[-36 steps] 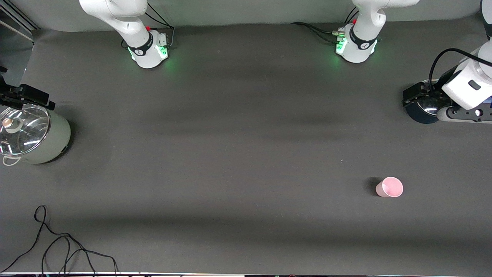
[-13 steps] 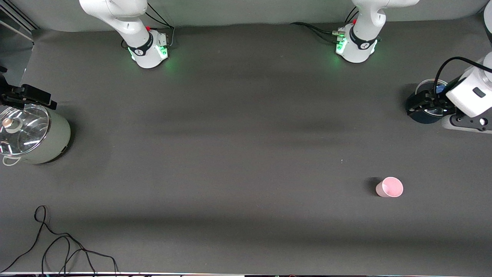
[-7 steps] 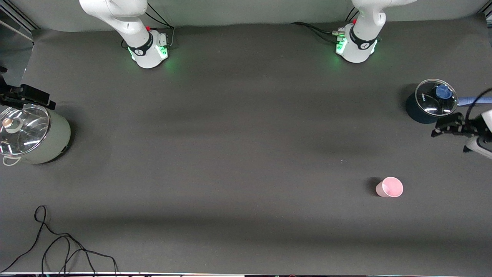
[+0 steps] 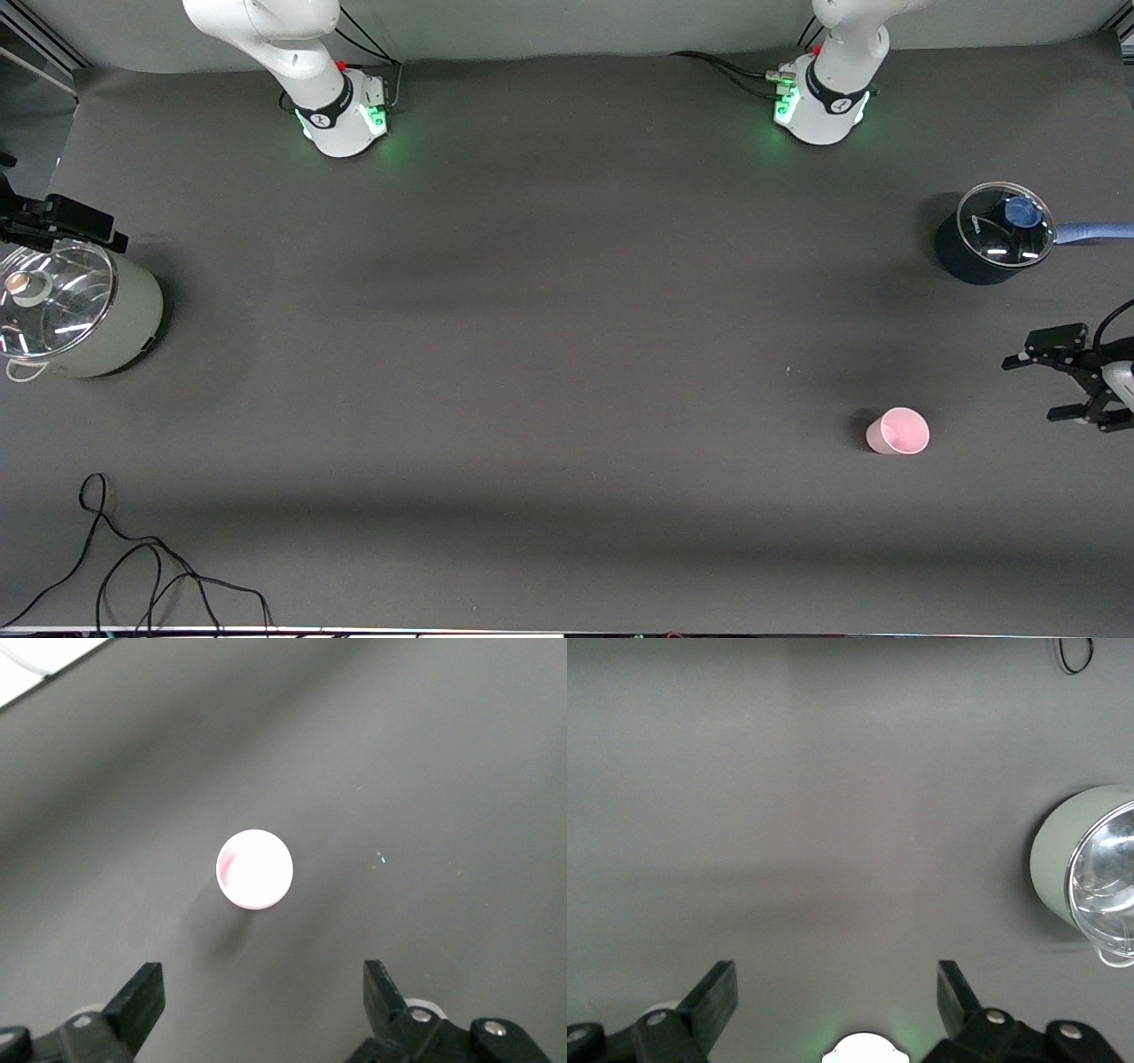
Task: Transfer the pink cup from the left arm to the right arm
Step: 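Move the open left gripper down toward the pink cup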
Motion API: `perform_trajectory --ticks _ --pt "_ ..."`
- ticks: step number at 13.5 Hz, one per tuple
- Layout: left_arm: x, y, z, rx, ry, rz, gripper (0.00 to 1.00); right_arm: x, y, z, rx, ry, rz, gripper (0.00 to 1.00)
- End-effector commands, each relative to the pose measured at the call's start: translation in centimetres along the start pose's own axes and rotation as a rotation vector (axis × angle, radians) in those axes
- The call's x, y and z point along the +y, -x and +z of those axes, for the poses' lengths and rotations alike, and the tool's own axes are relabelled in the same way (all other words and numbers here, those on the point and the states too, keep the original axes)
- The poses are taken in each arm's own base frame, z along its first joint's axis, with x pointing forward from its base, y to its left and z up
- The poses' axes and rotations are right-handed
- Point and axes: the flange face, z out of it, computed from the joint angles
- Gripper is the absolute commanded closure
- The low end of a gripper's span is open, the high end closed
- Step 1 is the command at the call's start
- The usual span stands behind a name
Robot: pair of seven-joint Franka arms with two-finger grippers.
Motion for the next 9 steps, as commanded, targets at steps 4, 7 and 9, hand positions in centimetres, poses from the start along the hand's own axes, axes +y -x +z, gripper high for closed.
perform_trajectory --ticks 4,7,9 --pt "-6.9 8.9 6.0 0.283 0.075 0.267 0.00 0.1 0.0 -0.4 -0.003 -0.003 0.005 0.00" --pt "-9.0 12.9 11.1 0.429 0.084 0.357 0.00 0.0 0.0 -0.4 -0.003 -0.002 0.002 0.00" --pt "-9.8 15.0 14.2 0.516 0.078 0.413 0.00 0.0 0.0 -0.4 -0.003 -0.002 0.003 0.00"
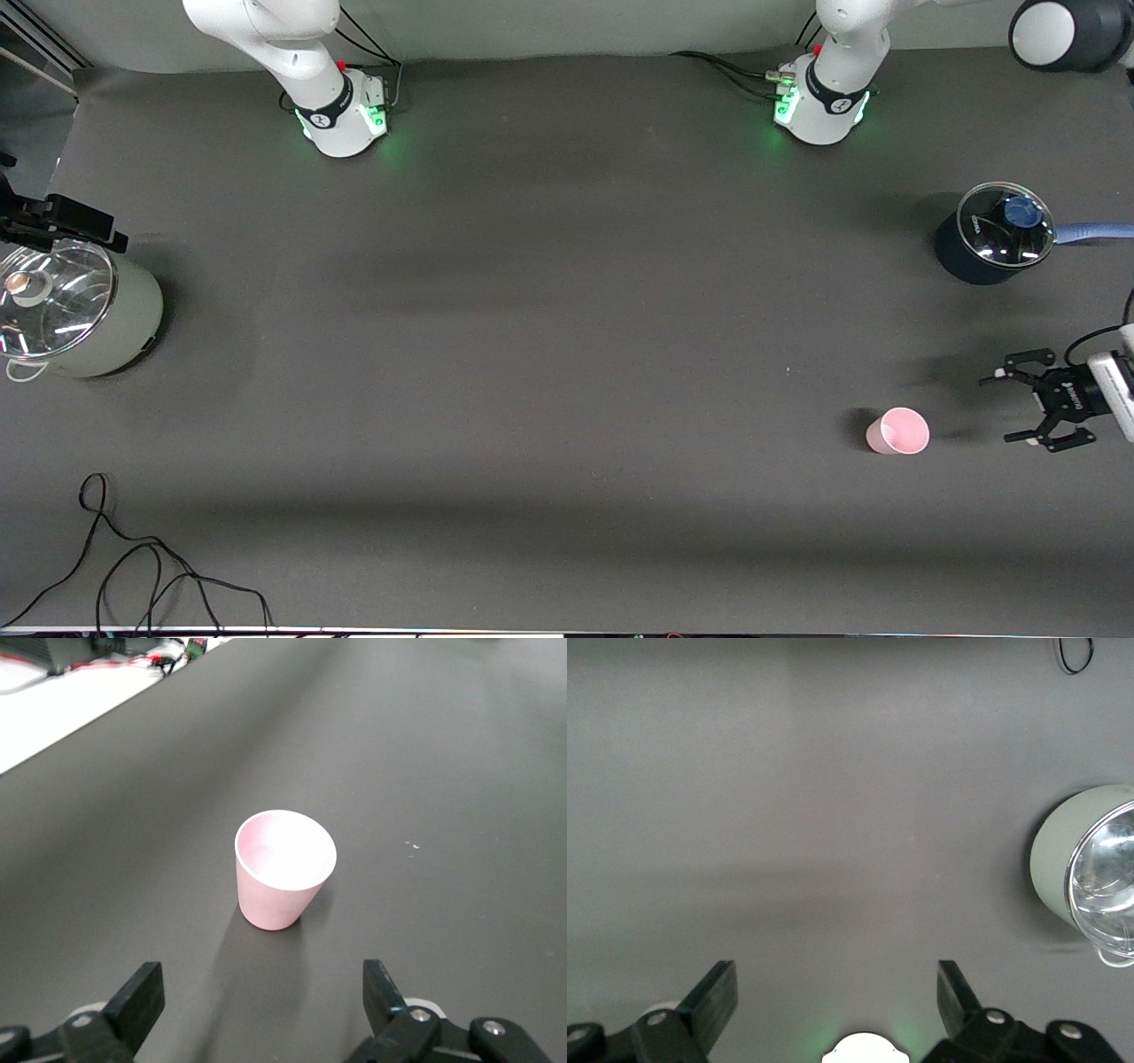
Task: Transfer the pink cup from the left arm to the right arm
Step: 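Move the open left gripper down toward the pink cup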
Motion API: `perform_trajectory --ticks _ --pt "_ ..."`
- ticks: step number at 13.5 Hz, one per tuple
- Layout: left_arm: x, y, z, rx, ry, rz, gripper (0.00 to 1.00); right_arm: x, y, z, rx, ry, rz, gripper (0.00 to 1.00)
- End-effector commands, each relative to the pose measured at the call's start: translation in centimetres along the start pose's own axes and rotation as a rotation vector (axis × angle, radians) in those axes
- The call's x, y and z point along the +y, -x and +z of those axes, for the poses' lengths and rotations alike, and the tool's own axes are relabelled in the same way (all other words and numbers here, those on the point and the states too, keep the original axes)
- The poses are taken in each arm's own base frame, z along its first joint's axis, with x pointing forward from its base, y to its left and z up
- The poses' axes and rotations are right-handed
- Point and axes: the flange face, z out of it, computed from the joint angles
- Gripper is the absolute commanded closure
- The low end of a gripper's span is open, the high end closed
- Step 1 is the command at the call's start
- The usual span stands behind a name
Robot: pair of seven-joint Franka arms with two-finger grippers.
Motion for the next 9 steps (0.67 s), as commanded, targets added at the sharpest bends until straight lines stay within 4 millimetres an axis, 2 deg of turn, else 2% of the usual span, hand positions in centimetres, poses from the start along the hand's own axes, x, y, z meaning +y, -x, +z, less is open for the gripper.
perform_trajectory --ticks 1,5,9 --pt "-0.5 3.2 1.9 0.119 -0.014 0.085 0.00 -0.1 0.0 -0.4 -0.003 -0.002 0.002 0.00" --pt "-0.2 6.4 5.9 0.248 -0.018 0.133 0.00 -0.1 0.0 -0.4 -0.003 -0.002 0.002 0.00" --pt "0.1 7.9 8.8 0.336 -0.033 0.171 0.01 0.0 0.0 -0.4 -0.003 -0.002 0.003 0.00"
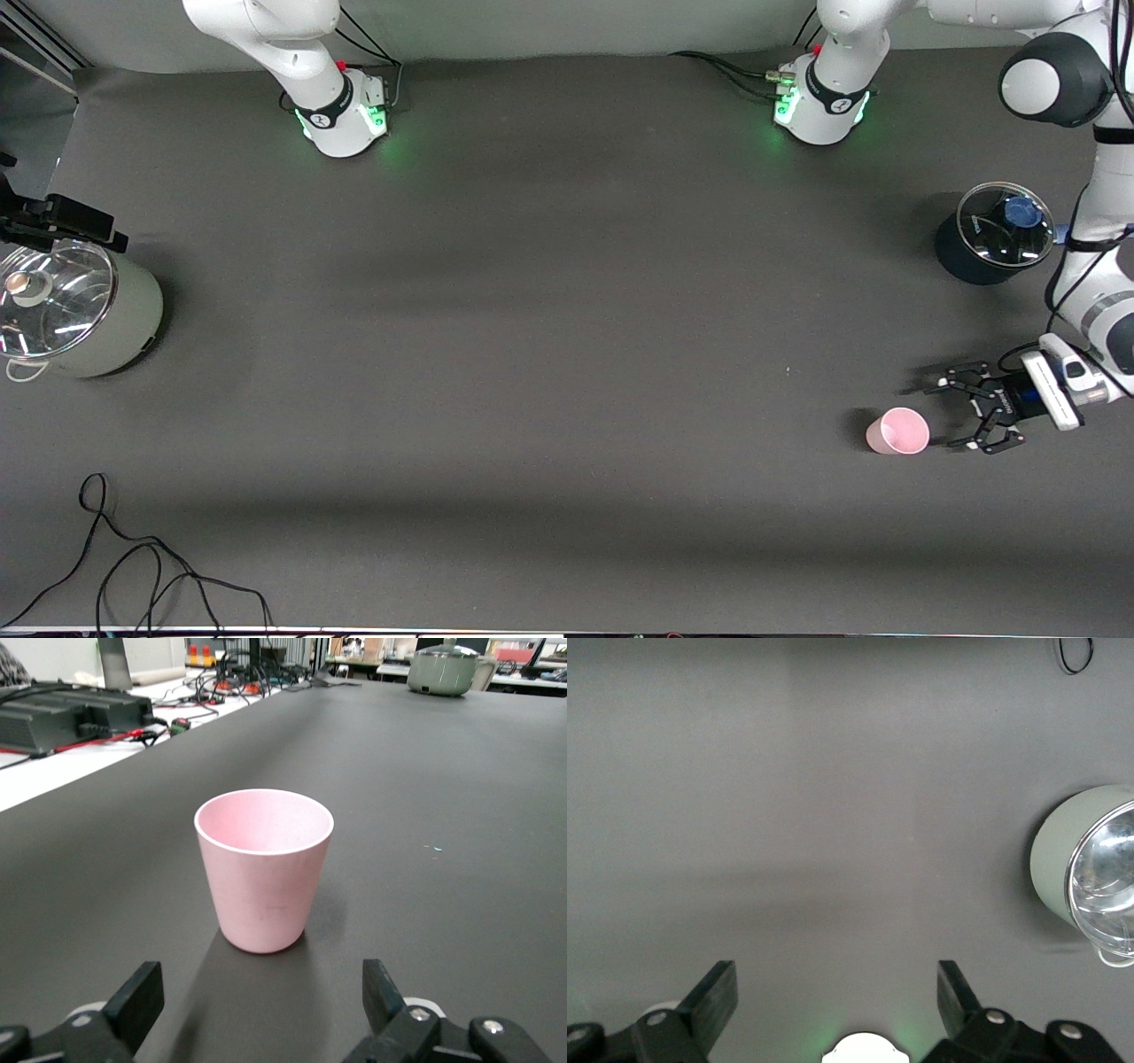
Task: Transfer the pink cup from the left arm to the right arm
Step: 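Move the open left gripper down toward the pink cup, then close the left gripper around the pink cup's side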
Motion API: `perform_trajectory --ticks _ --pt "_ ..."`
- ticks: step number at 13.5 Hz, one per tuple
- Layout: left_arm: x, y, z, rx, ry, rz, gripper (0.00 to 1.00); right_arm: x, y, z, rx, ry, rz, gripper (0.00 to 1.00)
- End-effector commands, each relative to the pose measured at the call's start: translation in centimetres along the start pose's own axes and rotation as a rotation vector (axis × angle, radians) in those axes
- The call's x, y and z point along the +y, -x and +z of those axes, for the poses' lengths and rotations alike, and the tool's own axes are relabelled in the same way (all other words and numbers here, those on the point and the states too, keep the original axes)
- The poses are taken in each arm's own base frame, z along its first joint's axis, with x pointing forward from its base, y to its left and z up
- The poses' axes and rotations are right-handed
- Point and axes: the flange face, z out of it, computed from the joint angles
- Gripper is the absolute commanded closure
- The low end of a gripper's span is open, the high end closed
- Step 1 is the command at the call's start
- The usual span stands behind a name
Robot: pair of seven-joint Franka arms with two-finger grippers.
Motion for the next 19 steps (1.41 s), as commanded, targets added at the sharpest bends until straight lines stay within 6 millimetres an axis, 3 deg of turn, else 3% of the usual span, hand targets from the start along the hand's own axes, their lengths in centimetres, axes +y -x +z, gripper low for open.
perform_trajectory --ticks 1,9,13,19 --pt "0.2 1.5 1.0 0.100 -0.011 0.049 0.01 0.0 0.0 -0.4 -0.003 -0.002 0.004 0.00" --pt "1.0 3.5 3.1 0.197 -0.036 0.076 0.01 0.3 0.0 -0.4 -0.003 -0.003 0.007 0.00" --pt "0.9 3.7 3.9 0.212 -0.050 0.071 0.01 0.3 0.0 -0.4 -0.003 -0.003 0.007 0.00" --pt "0.8 3.6 6.6 0.234 -0.062 0.062 0.01 0.3 0.0 -0.3 -0.004 -0.003 0.007 0.00"
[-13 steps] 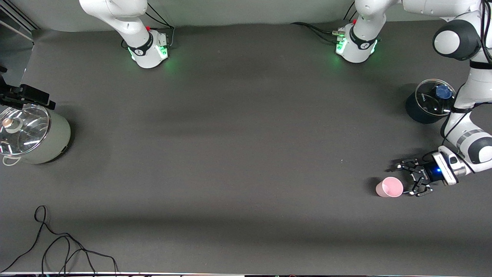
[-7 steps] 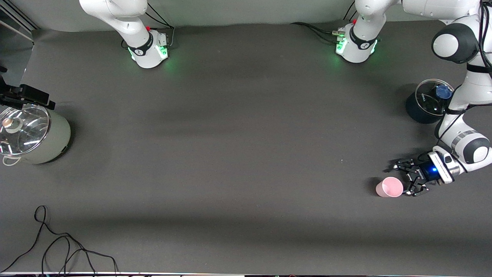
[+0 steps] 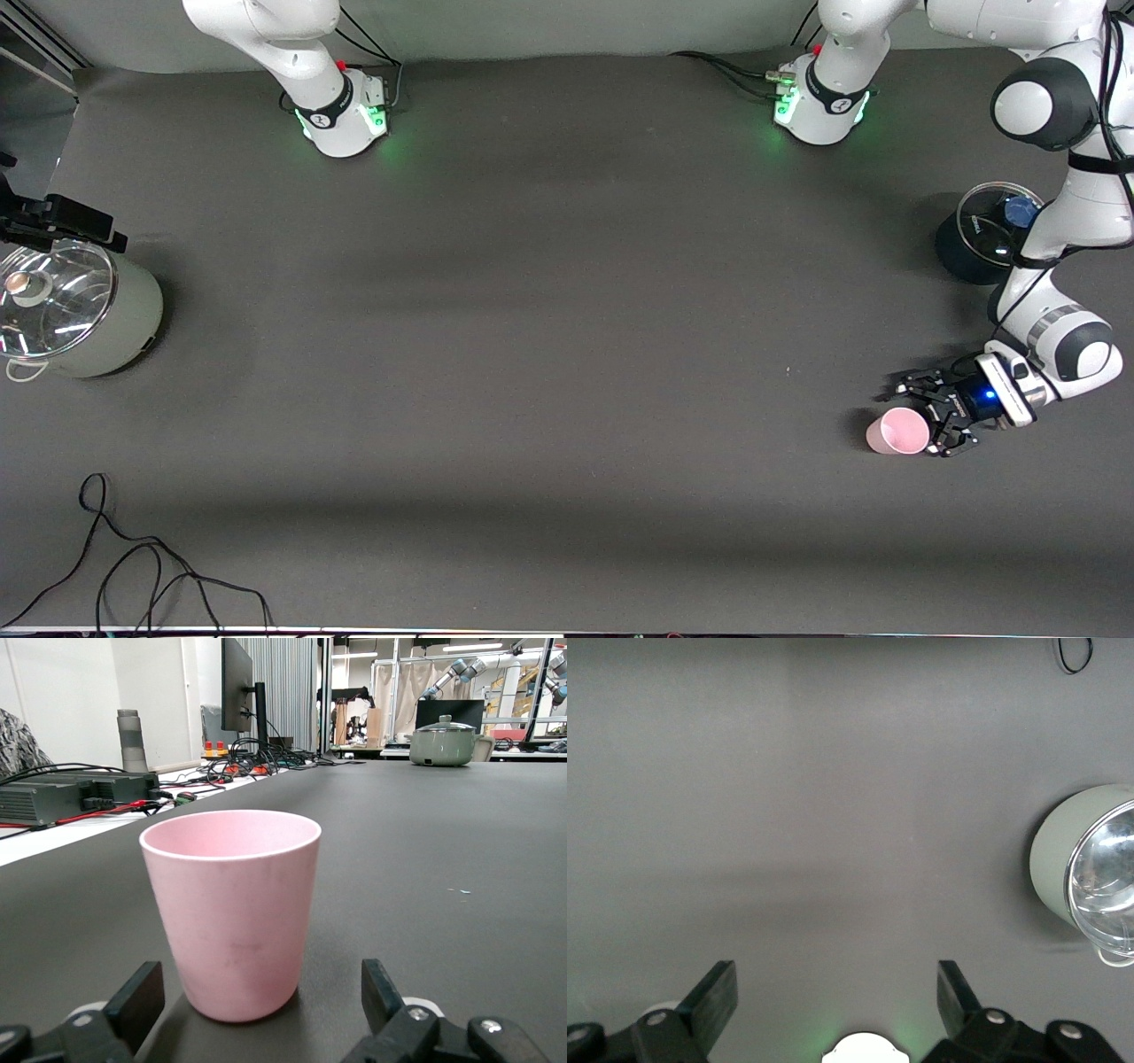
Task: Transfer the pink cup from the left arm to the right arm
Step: 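Close the left gripper around the pink cup's side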
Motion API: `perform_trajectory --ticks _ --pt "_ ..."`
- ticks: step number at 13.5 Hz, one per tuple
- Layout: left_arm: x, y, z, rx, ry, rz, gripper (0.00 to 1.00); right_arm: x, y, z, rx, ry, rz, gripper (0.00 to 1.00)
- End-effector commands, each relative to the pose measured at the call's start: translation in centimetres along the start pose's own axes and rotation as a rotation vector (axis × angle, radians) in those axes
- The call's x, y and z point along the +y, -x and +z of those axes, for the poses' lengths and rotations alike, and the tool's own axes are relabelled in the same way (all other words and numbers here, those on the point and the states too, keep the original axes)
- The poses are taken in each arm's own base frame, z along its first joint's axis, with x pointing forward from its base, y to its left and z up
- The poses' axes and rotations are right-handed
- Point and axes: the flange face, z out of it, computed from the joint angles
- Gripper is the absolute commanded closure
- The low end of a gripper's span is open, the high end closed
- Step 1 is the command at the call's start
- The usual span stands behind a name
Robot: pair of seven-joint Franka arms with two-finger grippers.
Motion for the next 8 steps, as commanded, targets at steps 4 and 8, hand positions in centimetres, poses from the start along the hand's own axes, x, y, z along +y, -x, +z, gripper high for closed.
perform_trajectory --ticks 4,8 --pt "-0.5 0.4 1.5 0.010 -0.024 0.020 0.01 0.1 0.1 -0.4 -0.003 -0.003 0.004 0.00" --pt "-0.8 0.3 2.5 0.002 -0.041 0.016 0.07 0.2 0.0 -0.3 -0.004 -0.003 0.005 0.00"
